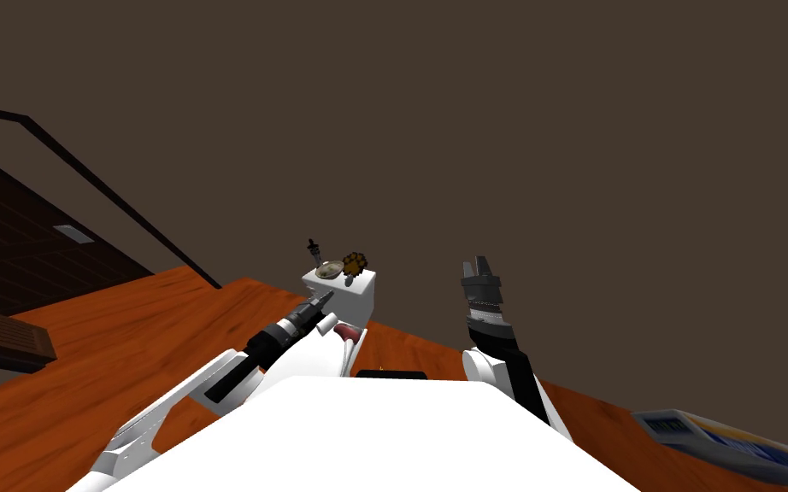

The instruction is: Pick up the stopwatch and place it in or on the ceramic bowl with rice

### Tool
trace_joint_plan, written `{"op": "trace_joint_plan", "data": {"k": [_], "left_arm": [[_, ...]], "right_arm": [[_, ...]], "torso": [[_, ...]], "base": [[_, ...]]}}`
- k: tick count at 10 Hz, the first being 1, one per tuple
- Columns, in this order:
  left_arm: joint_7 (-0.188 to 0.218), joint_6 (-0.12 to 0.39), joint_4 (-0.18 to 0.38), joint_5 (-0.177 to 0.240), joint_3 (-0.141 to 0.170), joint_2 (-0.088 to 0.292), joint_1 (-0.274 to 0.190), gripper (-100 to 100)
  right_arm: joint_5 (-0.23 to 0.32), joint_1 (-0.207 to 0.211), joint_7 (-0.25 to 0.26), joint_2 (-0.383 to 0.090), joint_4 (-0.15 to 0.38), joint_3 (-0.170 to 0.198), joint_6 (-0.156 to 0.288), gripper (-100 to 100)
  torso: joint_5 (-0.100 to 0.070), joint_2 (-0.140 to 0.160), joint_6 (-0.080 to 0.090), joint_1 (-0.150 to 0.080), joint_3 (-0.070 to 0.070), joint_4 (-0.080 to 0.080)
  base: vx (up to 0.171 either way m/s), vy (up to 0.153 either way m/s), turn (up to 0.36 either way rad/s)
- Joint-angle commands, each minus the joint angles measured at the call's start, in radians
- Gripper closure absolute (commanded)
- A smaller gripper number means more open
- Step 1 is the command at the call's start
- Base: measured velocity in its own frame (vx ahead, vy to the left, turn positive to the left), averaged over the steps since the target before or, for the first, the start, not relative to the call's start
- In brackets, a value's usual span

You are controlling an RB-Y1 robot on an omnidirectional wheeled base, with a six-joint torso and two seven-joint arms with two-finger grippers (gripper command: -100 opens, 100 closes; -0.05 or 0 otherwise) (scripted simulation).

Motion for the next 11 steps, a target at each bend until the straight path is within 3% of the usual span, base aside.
{"op": "trace_joint_plan", "data": {"k": [1, 6, 11], "left_arm": [[-0.009, 0.018, 0.009, -0.013, -0.002, 0.028, 0.008, -100], [-0.016, 0.030, 0.016, -0.024, -0.003, 0.050, 0.016, -100], [-0.049, 0.086, 0.049, -0.073, -0.006, 0.155, 0.057, -100]], "right_arm": [[0.000, 0.000, 0.000, 0.000, 0.000, 0.000, 0.000, 0], [0.000, 0.000, 0.000, 0.000, 0.000, 0.000, 0.000, 0], [0.000, 0.000, 0.000, 0.000, 0.000, 0.000, 0.000, 0]], "torso": [[0.000, 0.000, 0.000, 0.000, 0.000, 0.000], [0.000, -0.004, 0.001, -0.001, -0.002, -0.001], [-0.001, -0.009, 0.001, -0.005, -0.005, -0.002]], "base": [[0.007, -0.009, 0.021], [0.053, -0.025, -0.041], [0.138, -0.078, -0.054]]}}
